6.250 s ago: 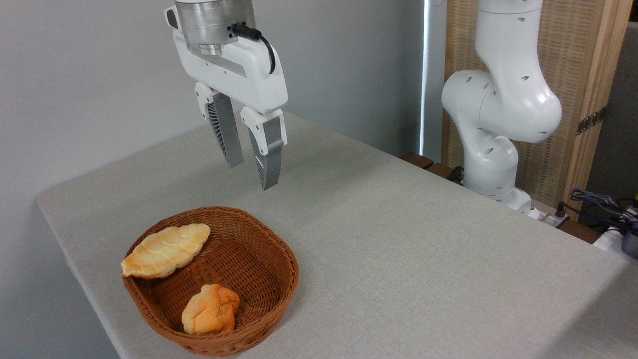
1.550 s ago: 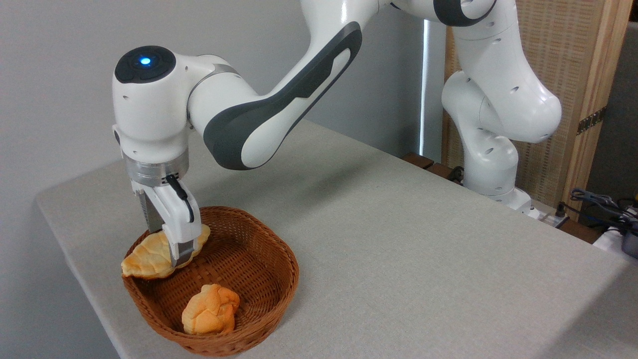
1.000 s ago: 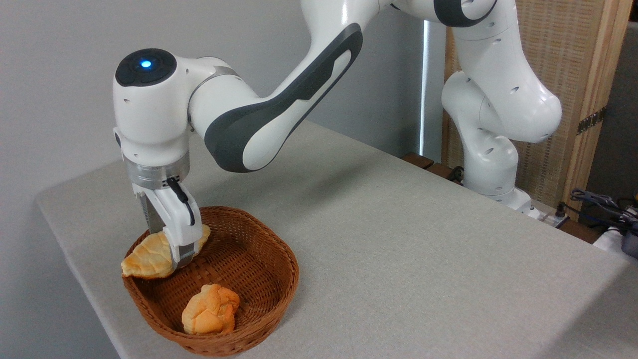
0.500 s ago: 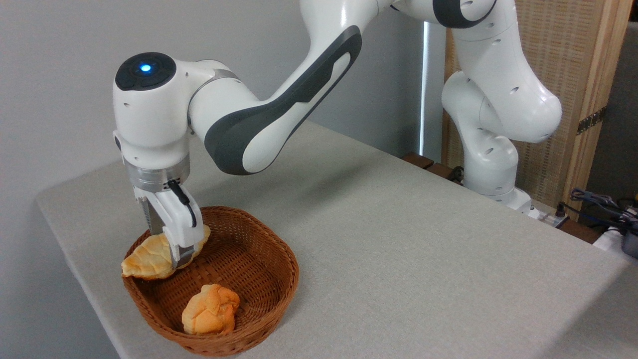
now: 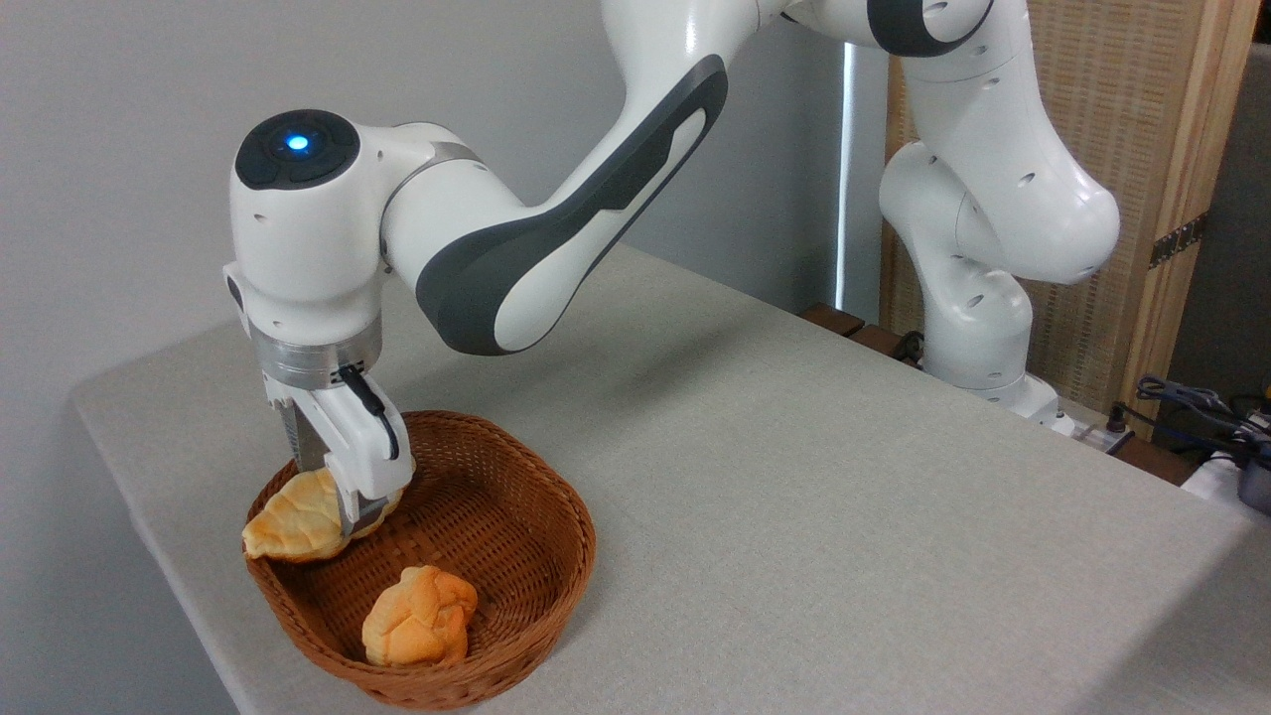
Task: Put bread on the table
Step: 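Close the gripper on the golden bread roll inside the basket, then lift the golden bread roll out of the basket and carry it away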
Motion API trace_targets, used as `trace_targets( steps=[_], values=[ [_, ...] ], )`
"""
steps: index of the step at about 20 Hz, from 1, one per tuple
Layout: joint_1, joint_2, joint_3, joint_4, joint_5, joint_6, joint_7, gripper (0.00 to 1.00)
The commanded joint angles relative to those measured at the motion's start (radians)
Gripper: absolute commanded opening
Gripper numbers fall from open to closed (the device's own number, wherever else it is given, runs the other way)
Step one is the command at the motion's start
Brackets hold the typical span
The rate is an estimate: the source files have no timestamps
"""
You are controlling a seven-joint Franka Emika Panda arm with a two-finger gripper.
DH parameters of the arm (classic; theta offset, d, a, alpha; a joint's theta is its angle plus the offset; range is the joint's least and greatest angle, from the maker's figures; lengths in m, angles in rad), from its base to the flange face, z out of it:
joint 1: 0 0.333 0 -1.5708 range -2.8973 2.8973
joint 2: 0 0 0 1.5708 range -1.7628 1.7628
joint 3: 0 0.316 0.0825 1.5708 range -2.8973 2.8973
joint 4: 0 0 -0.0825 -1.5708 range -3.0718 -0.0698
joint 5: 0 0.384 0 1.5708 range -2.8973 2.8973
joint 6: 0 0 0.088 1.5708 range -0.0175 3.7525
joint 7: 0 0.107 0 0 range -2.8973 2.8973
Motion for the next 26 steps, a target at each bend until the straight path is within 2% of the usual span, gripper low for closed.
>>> trace_targets(
  steps=[1, 8, 12, 16, 24, 26],
  values=[
    [0.003, -0.008, -0.001, 0.000, -0.015, 0.011, -0.001, 0.43],
    [0.005, -0.014, -0.001, 0.001, -0.015, 0.003, -0.001, 0.39],
    [0.011, -0.019, -0.006, 0.007, -0.007, -0.048, 0.001, 0.38],
    [0.039, -0.042, -0.012, 0.009, -0.005, -0.118, 0.016, 0.38],
    [0.054, -0.076, -0.008, 0.009, -0.016, -0.147, 0.028, 0.38],
    [0.069, -0.095, -0.006, 0.010, -0.018, -0.163, 0.028, 0.38]
  ],
)
